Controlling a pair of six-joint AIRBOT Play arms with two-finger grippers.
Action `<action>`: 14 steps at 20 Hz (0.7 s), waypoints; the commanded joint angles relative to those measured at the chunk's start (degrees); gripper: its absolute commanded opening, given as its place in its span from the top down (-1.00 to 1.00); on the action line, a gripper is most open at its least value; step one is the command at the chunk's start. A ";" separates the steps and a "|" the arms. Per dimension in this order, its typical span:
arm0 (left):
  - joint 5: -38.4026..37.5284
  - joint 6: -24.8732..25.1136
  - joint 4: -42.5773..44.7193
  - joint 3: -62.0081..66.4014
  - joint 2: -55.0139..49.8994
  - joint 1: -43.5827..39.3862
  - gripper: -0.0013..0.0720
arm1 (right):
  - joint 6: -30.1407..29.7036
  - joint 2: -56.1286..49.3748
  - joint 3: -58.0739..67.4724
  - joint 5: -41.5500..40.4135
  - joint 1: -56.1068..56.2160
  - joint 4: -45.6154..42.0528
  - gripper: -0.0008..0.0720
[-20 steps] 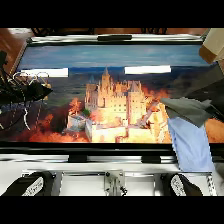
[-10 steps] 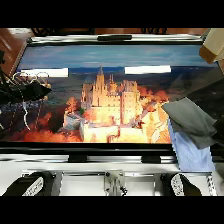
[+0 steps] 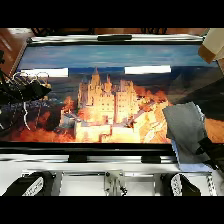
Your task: Fold the shirts.
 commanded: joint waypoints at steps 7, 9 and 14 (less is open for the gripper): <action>-10.78 -2.29 19.87 7.87 -1.36 -2.29 0.90 | -5.22 -0.24 27.65 -18.67 0.22 9.66 0.08; -13.09 -8.00 35.67 13.53 -3.80 -7.08 0.91 | -13.94 -1.70 32.28 -23.61 0.22 29.14 0.08; -22.12 -14.84 43.89 19.98 -13.84 -20.57 0.86 | -18.62 -7.78 33.38 -16.85 22.32 31.41 -0.01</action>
